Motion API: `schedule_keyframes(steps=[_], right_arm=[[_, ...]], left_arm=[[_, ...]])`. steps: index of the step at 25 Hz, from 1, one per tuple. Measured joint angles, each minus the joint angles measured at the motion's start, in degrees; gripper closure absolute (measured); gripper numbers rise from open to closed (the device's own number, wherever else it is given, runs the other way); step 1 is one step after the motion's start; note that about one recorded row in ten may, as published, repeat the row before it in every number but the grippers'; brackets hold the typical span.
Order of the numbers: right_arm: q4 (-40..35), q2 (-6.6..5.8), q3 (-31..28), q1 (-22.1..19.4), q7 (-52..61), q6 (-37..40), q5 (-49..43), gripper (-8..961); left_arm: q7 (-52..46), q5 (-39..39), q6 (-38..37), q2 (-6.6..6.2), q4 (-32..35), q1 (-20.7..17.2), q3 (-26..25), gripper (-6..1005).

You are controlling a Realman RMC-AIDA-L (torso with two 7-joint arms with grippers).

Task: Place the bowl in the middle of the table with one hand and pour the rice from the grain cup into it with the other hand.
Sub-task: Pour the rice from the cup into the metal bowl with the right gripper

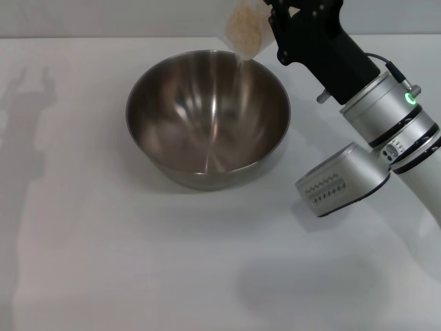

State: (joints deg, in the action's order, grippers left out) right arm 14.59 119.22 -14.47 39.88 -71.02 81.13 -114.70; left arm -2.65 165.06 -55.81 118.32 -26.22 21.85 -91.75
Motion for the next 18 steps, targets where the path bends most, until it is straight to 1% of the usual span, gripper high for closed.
schedule_keyframes(steps=[1, 7, 11, 18], right_arm=[[0.27, 0.05, 0.05, -0.03, -2.28, 0.00, -0.35, 903], [0.35, 0.05, 0.05, -0.14, -5.63, 0.00, -1.04, 901], [1.21, 0.19, 0.09, -0.64, -10.78, 0.00, -1.65, 899], [1.33, 0.22, 0.14, -0.82, -15.86, 0.00, -2.82, 897]], left_arm=[[0.08, -0.01, 0.00, -0.01, 0.00, 0.02, -0.01, 622], [0.26, -0.01, 0.00, -0.02, -0.11, 0.12, -0.01, 622], [0.24, 0.00, -0.22, -0.02, -0.33, 0.13, -0.02, 622], [0.16, 0.00, -0.94, -0.01, -0.13, 0.13, -0.10, 622]])
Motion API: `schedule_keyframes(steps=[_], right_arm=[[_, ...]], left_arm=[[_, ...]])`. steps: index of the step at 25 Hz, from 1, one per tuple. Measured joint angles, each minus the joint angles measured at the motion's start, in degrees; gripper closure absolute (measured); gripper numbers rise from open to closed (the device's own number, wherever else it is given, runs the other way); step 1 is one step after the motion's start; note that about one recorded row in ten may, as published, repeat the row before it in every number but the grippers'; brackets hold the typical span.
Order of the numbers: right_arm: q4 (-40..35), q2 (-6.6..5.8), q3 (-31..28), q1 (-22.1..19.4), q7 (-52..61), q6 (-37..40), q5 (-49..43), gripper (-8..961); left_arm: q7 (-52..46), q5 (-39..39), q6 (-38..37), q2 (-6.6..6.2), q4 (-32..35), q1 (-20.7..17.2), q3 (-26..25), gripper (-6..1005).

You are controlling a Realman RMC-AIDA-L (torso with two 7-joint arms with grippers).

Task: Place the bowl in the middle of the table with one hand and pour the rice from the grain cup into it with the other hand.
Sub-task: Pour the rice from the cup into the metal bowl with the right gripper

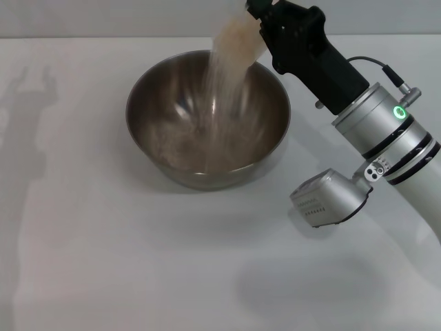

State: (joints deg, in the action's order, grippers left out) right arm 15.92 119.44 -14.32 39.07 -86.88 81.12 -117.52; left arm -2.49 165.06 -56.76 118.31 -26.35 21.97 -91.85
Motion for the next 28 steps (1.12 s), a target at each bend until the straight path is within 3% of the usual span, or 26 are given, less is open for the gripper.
schedule_keyframes(steps=[28], right_arm=[[-0.63, 0.01, 0.02, 0.23, -9.55, -0.77, -5.35, 887]], left_arm=[[0.14, 0.00, -1.90, -0.02, 0.13, -0.18, -0.17, 622]])
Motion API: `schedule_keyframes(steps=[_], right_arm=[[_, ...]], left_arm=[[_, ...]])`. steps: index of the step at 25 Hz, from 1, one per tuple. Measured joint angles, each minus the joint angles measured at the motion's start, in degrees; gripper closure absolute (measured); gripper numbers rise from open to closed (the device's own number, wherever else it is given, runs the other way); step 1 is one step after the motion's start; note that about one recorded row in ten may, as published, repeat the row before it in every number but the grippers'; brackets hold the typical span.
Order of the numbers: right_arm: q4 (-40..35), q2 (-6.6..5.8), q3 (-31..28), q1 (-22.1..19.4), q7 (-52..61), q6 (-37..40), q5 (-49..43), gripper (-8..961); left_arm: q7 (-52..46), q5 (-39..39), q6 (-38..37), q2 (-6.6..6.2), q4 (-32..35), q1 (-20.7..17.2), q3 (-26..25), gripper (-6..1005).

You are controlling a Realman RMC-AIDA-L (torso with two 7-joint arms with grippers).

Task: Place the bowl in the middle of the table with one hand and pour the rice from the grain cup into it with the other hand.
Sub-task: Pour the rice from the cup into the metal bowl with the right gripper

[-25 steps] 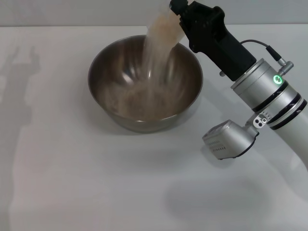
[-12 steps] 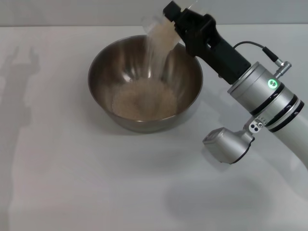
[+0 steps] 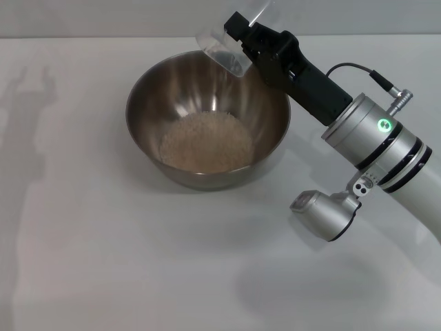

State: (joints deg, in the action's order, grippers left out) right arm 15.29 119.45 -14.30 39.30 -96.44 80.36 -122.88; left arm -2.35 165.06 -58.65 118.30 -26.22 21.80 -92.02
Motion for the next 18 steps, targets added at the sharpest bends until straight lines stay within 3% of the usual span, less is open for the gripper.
schedule_keyframes(steps=[18], right_arm=[[3.22, 0.02, -2.17, -1.18, 2.48, -2.34, 0.57, 881]], left_arm=[[-0.29, 0.00, -0.06, 0.09, -0.22, 0.03, 0.00, 622]])
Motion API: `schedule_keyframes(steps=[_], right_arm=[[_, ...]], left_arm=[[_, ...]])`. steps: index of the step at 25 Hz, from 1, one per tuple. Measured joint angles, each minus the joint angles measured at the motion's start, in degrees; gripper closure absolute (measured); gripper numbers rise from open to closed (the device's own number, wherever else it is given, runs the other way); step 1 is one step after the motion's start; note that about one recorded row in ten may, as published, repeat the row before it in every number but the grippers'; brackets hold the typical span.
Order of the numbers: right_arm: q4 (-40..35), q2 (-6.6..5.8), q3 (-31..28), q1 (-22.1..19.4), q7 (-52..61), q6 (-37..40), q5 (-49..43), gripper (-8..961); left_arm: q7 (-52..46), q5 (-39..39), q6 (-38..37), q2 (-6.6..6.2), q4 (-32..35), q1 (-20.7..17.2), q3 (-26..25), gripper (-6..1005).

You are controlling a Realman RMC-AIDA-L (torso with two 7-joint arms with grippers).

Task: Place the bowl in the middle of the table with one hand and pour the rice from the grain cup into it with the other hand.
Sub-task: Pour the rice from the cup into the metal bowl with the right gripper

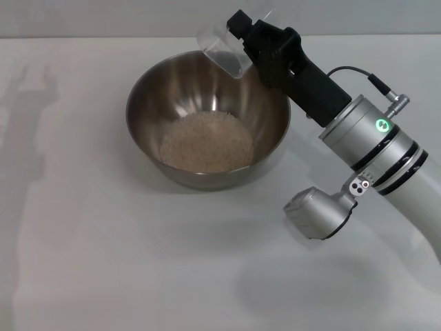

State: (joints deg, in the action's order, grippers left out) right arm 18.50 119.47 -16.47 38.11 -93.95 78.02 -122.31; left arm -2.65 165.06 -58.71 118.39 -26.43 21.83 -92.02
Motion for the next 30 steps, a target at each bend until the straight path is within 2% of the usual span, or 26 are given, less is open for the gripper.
schedule_keyframes(steps=[11, 23, 26, 30], right_arm=[[8.48, 0.20, -7.72, -4.55, 14.70, -3.00, 0.14, 878], [16.98, 0.24, -15.40, -12.15, 35.53, -2.59, 0.54, 874], [18.51, 0.24, -16.03, -14.11, 39.74, -2.30, 3.70, 873], [20.10, 0.24, -16.14, -16.58, 48.00, -2.18, 13.56, 871]], left_arm=[[-0.04, 0.00, -0.07, 0.00, 0.02, 0.13, 0.00, 622], [-0.08, 0.00, -0.05, -0.07, -0.25, -0.12, 0.12, 622], [-0.11, 0.00, -0.09, -0.07, -0.28, -0.32, 0.28, 622], [-0.17, 0.03, -0.10, -0.03, -0.29, -0.55, 0.51, 622]])
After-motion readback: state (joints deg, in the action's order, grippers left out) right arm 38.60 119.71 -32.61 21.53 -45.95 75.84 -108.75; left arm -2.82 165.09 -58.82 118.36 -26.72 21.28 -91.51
